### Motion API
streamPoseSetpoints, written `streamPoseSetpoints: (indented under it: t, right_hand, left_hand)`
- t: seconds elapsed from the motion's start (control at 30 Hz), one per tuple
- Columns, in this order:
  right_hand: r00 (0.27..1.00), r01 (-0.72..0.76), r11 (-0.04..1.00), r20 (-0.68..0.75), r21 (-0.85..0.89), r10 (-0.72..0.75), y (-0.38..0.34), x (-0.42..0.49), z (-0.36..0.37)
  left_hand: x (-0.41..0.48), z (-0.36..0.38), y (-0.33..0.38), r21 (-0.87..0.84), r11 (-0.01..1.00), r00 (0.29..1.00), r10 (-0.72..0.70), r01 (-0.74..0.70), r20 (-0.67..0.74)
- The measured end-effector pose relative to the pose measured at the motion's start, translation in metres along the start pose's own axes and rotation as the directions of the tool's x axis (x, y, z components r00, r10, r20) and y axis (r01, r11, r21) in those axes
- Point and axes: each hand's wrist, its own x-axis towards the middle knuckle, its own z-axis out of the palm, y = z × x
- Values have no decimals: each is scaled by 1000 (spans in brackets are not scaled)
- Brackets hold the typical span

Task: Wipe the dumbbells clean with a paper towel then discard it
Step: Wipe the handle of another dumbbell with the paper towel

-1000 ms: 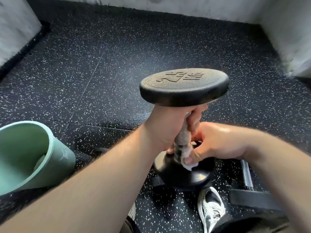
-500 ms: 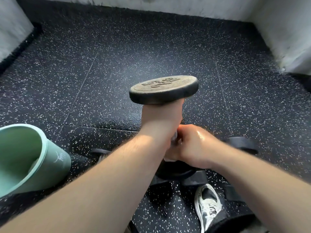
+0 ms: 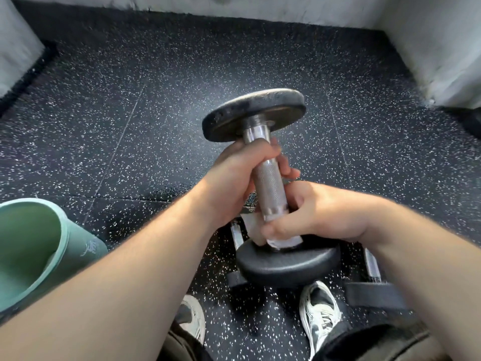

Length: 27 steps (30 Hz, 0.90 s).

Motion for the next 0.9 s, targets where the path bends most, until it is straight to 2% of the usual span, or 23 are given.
streamPoseSetpoints:
  t: [0.1, 0.17, 0.3, 0.43, 0.6, 0.7, 0.8, 0.9]
  right_hand:
    - [995, 42, 994, 90, 98, -51, 5, 0, 0]
    - [984, 60, 984, 158, 167, -87, 6, 1, 2]
    - [978, 109, 989, 168, 99, -124, 7, 5, 3]
    - [995, 89, 991, 60, -96, -83, 8, 10, 3]
    - [992, 10, 940, -117, -340, -53, 4, 15, 9]
    - [983, -45, 910, -181, -413, -33, 0, 15, 11]
    - [983, -77, 874, -183, -479, -14, -7, 12, 10]
    - [997, -79, 864, -62, -498, 55, -8, 4, -4]
  left_hand:
    - [-5, 4, 6, -76, 993, 981, -78, 92, 176]
    - [-6, 7, 5, -116, 989, 980, -68, 91, 186]
    - [-6, 9, 1, -63, 998, 1000, -29, 29, -10]
    - [-4, 9, -4, 100, 993, 989, 75, -62, -128]
    - [-2, 15, -4, 165, 980, 957, 147, -108, -248]
    - [-1, 19, -1, 215, 970, 939, 177, -116, -295]
    - [-1, 21, 2, 187, 976, 936, 170, -116, -309]
    - [-1, 18, 2, 121, 987, 931, 141, -106, -337]
